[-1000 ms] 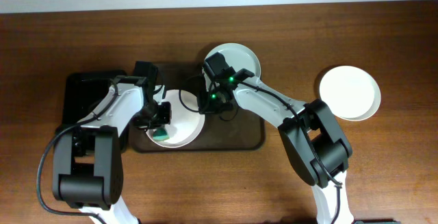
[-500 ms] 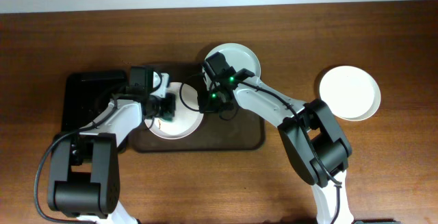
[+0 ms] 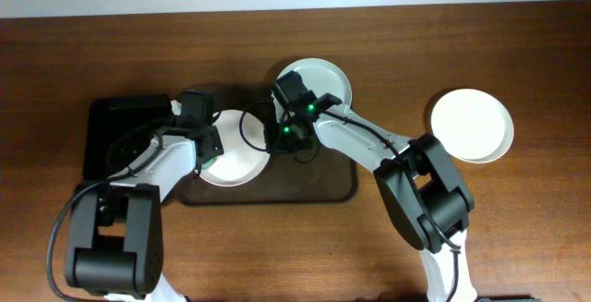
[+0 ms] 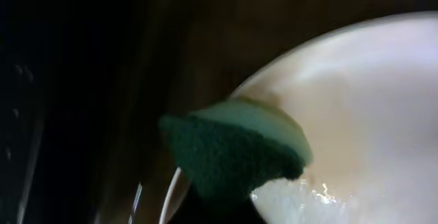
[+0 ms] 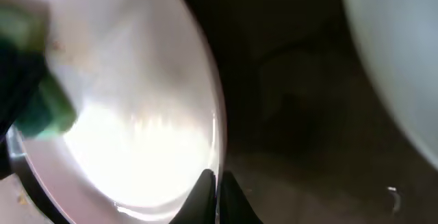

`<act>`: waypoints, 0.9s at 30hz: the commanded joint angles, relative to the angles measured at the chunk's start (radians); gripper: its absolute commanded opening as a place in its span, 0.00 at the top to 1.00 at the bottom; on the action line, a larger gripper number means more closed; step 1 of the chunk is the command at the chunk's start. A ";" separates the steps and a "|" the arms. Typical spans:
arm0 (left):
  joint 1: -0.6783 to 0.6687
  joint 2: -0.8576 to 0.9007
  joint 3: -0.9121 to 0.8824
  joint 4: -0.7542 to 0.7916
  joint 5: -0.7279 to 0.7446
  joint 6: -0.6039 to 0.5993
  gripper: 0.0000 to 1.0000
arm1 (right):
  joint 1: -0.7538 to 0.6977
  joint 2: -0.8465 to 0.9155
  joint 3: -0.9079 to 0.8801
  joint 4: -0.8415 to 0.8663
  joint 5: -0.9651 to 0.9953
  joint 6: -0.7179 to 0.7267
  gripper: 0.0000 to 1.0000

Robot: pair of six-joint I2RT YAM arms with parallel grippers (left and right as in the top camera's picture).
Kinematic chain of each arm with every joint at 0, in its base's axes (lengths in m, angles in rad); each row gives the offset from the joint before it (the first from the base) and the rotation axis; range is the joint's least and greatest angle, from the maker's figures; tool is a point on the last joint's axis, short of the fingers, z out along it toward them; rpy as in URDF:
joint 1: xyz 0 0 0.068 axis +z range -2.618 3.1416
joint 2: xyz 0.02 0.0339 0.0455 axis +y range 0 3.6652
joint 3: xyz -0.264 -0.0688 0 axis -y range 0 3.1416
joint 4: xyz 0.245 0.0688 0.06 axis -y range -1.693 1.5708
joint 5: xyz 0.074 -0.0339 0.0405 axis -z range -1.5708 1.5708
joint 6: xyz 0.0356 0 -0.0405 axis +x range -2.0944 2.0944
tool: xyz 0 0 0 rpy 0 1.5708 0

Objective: Clean dirty plates on tray and stack at the side
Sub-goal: 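Scrub the held plate with the sponge in the left gripper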

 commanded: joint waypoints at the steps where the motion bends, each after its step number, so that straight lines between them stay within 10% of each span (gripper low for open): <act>1: 0.016 0.083 -0.058 0.118 0.042 -0.049 1.00 | -0.008 0.000 0.006 -0.007 0.005 -0.018 0.96; 12: 0.023 0.083 -0.031 0.100 0.782 0.343 1.00 | -0.008 0.000 0.006 -0.018 0.005 -0.034 0.96; 22: 0.047 0.083 0.035 0.052 0.014 -0.029 0.99 | -0.008 0.000 0.007 -0.017 0.005 -0.034 0.96; 27: 0.047 0.083 0.035 -0.128 0.091 -0.027 1.00 | -0.008 0.000 0.006 -0.017 0.005 -0.034 0.96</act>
